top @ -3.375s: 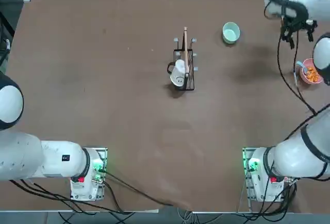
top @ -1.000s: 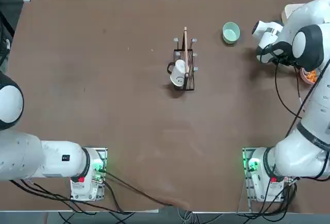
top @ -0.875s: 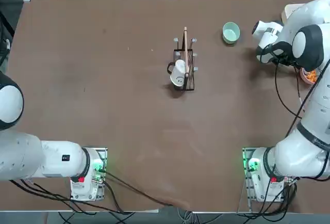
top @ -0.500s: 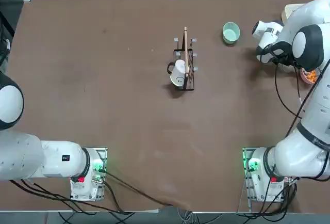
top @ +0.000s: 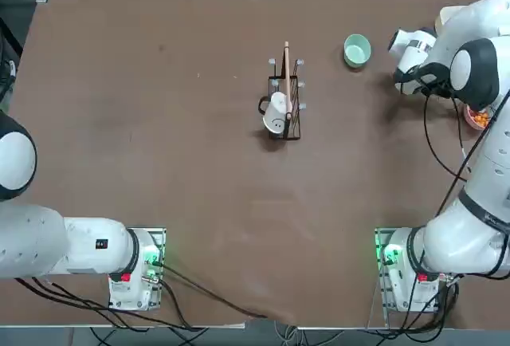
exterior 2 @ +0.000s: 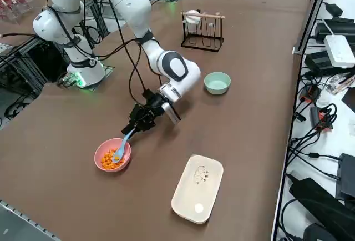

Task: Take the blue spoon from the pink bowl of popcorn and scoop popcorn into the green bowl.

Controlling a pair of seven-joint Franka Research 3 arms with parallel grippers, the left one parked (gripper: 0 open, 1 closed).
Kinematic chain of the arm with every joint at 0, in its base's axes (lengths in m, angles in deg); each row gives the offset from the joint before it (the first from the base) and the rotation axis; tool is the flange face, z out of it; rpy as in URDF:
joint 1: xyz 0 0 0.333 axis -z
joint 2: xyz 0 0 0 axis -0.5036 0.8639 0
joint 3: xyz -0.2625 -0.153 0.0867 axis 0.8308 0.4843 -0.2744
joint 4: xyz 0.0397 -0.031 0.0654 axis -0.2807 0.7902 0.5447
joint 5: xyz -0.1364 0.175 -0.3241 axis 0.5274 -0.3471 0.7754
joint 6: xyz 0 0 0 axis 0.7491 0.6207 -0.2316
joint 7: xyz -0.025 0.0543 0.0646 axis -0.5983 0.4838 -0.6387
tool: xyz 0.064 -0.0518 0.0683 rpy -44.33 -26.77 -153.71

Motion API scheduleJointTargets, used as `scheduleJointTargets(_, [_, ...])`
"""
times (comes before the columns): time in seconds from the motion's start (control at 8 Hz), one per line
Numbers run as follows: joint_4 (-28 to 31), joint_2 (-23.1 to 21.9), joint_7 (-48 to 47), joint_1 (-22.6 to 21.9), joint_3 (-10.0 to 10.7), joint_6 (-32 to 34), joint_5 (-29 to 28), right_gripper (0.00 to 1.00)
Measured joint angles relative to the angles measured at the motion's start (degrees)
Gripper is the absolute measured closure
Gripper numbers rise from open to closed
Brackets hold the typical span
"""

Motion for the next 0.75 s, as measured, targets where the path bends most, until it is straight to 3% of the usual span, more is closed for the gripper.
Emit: scheduleJointTargets(0.75, [-6.8, -0.1, 3.7, -7.0, -0.6, 13.0, 0.3, 0.88])
